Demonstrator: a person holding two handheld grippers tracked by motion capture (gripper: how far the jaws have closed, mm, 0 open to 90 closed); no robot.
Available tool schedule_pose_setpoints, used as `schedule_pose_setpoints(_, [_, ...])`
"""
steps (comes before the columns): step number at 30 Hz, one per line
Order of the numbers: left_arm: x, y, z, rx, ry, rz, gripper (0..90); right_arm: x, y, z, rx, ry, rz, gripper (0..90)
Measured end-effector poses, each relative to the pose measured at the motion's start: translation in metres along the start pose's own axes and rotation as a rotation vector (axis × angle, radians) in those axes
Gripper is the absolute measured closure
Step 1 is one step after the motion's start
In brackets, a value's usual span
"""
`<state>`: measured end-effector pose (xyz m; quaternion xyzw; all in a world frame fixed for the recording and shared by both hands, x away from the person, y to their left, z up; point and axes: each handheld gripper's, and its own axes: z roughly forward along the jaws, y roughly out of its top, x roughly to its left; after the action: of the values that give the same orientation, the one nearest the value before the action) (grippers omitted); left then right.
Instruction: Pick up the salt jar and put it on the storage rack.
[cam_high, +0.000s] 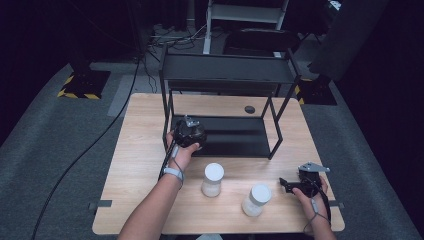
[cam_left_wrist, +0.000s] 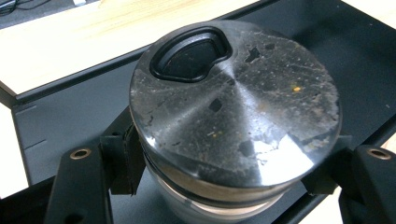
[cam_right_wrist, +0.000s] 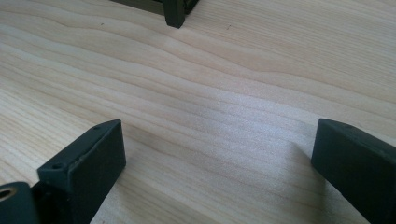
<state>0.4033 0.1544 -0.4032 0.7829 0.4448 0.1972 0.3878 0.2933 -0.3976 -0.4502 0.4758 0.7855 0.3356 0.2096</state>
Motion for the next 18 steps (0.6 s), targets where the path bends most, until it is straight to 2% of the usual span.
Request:
schedule_pose_setpoints(4, [0.001,0.001,0.0,0.001,0.003,-0.008,22.3,0.0,0.0,0.0,0.0,0.0,0.0,2.7])
schedule_pose_setpoints(6, [-0.001,-0.002,-0.005,-0.035,0.02,-0.016,17.9,0.0,0.0,0.0,0.0,0.0,0.0,2.7])
schedule_pose_setpoints(7, [-0.001,-0.002,-0.005,-0.035,0.02,-0.016,16.4,0.0,0.0,0.0,0.0,0.0,0.0,2.7])
schedule_pose_setpoints(8, [-0.002,-0.005,-0.009,-0.069,0.025,-0.004,16.2,0.0,0.0,0.0,0.0,0.0,0.0,2.7])
schedule_pose_setpoints(12, [-0.005,-0.008,-0.017,-0.104,0.036,0.018,15.3,0.0,0.0,0.0,0.0,0.0,0.0,2.7])
schedule_pose_setpoints(15, [-0.006,-0.011,-0.024,-0.135,0.036,0.018,15.3,0.0,0.0,0.0,-0.001,0.0,0.0,2.7])
schedule_pose_setpoints(18, [-0.006,-0.012,-0.032,-0.144,0.039,0.014,15.4,0.0,0.0,0.0,0.0,0.0,0.0,2.7])
